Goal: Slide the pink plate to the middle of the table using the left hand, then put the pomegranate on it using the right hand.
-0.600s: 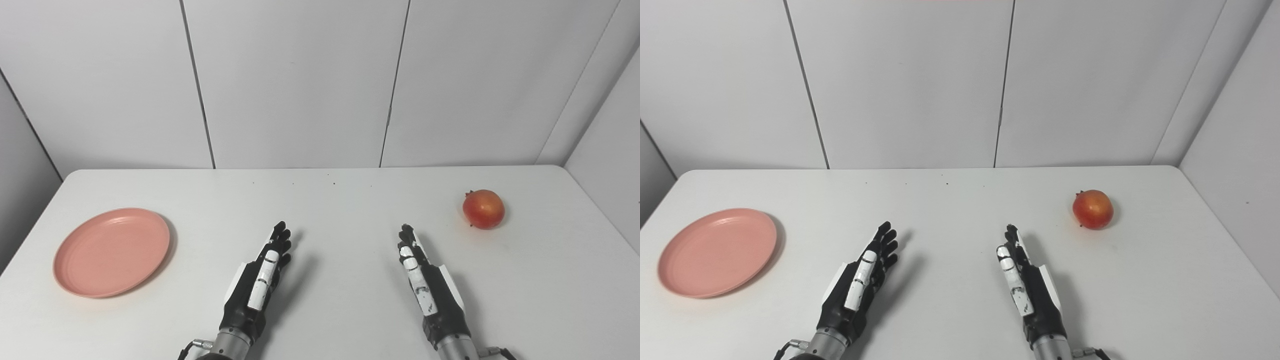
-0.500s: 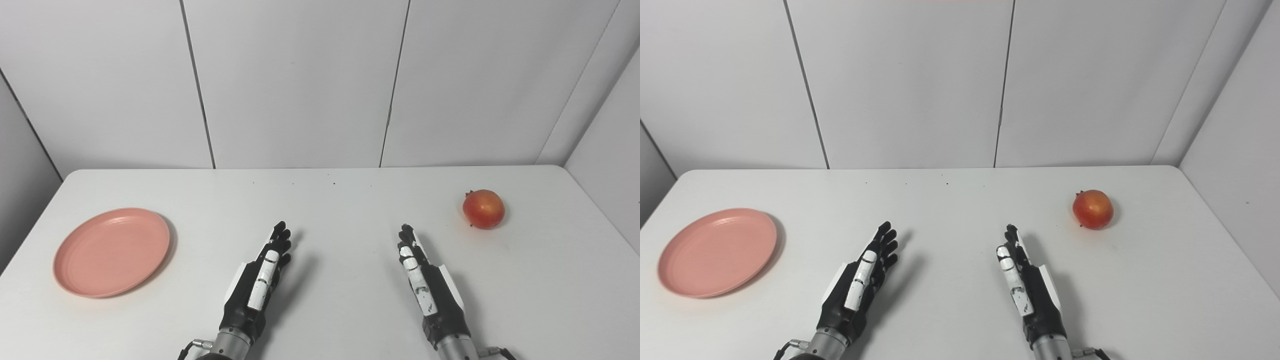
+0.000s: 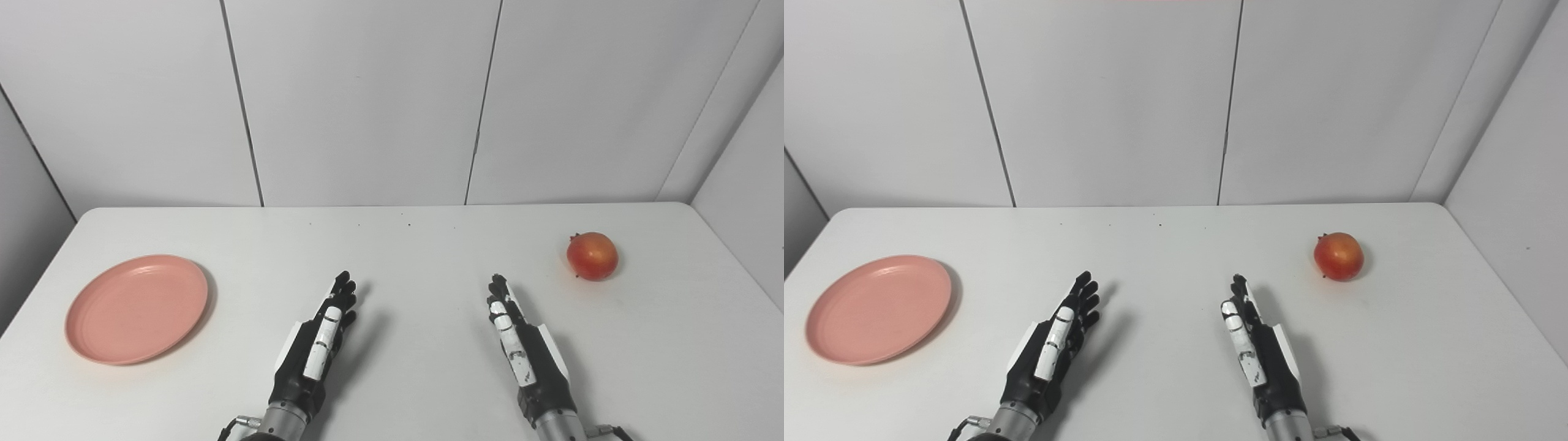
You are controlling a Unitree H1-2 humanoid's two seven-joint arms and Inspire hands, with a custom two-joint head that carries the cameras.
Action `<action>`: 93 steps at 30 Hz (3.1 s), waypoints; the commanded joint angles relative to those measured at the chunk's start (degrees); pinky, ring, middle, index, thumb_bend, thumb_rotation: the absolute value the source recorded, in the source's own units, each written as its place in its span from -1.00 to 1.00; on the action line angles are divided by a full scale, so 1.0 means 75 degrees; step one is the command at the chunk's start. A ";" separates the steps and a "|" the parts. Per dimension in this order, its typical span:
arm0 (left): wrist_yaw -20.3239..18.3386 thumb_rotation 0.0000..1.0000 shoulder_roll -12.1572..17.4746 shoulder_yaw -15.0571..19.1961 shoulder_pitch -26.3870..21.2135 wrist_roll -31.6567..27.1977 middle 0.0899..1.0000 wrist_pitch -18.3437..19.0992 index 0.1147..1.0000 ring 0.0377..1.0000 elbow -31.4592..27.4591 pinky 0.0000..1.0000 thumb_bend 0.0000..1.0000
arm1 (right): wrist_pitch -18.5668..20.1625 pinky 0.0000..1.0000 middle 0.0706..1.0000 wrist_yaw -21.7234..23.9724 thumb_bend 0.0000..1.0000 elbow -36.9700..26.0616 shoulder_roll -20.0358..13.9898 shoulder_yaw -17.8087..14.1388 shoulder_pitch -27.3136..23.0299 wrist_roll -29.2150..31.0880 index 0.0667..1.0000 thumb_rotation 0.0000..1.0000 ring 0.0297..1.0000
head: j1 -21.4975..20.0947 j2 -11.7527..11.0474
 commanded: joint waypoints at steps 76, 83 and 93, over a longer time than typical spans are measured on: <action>0.0444 1.00 -0.0148 -0.0358 -0.0256 0.0932 0.99 -0.0511 0.95 0.98 -0.0830 0.99 -0.03 | -0.0356 1.00 1.00 0.0397 -0.52 -0.0273 -0.0408 -0.0250 0.0091 0.0682 1.00 1.00 0.99 | 0.2122 -0.0680; 0.0483 1.00 0.0050 -0.0160 -0.0529 0.0977 0.99 -0.0424 0.96 0.97 -0.1487 0.96 -0.01 | -0.0375 1.00 1.00 0.0407 -0.53 -0.0249 -0.0393 -0.0282 0.0088 0.0741 1.00 1.00 0.99 | 0.2155 -0.0696; 0.0714 1.00 0.0191 0.0597 -0.0986 0.0859 0.99 -0.0193 0.96 0.97 -0.1854 1.00 0.01 | -0.0380 1.00 1.00 0.0405 -0.53 -0.0175 -0.0397 -0.0313 0.0077 0.0812 1.00 1.00 0.99 | 0.2227 -0.0762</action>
